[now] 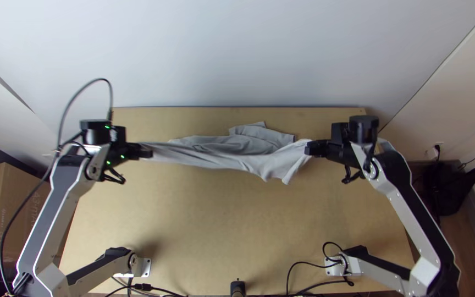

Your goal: Fold the t-shirt

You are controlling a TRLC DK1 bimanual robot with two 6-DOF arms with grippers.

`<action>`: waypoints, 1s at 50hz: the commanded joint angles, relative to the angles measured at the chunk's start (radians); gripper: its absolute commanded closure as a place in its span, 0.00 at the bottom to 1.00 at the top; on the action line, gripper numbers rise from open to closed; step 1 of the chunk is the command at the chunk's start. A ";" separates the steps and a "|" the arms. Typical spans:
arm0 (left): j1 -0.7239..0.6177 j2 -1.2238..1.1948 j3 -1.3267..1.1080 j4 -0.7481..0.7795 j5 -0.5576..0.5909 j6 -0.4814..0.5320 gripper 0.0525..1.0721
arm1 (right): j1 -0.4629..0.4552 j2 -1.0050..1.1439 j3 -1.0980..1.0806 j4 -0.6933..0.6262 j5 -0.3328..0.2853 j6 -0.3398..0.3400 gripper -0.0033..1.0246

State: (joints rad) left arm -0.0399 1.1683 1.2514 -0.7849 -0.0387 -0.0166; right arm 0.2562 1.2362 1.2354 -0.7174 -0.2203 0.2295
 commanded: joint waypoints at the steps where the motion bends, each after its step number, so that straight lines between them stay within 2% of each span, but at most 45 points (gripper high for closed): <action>1: 0.087 0.042 0.126 -0.027 -0.043 -0.056 0.97 | -0.055 0.141 0.088 -0.043 -0.001 -0.027 0.97; 5: 0.129 0.073 0.210 -0.053 -0.047 -0.075 0.97 | -0.069 0.181 0.190 -0.059 -0.019 -0.032 0.97; 11: 0.158 0.093 0.315 -0.040 -0.049 -0.085 0.97 | -0.067 0.197 0.323 0.004 -0.025 -0.035 0.97; 21: 0.184 0.108 0.464 0.062 -0.056 -0.102 0.98 | -0.078 0.180 0.449 0.202 -0.019 -0.015 0.97; 34: 0.189 0.024 0.563 0.162 -0.066 -0.100 0.98 | -0.061 -0.006 0.437 0.446 0.061 -0.018 0.97; 41: 0.196 -0.084 0.545 0.217 -0.063 -0.126 0.98 | -0.081 -0.124 0.375 0.592 0.154 -0.027 0.97; 50: 0.198 -0.233 0.513 0.211 -0.053 -0.140 0.98 | -0.080 -0.297 0.337 0.579 0.160 -0.024 0.97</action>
State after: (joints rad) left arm 0.1249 1.0328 1.7756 -0.5915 -0.0483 -0.1242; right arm 0.2062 1.0416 1.5959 -0.1585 -0.1230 0.2085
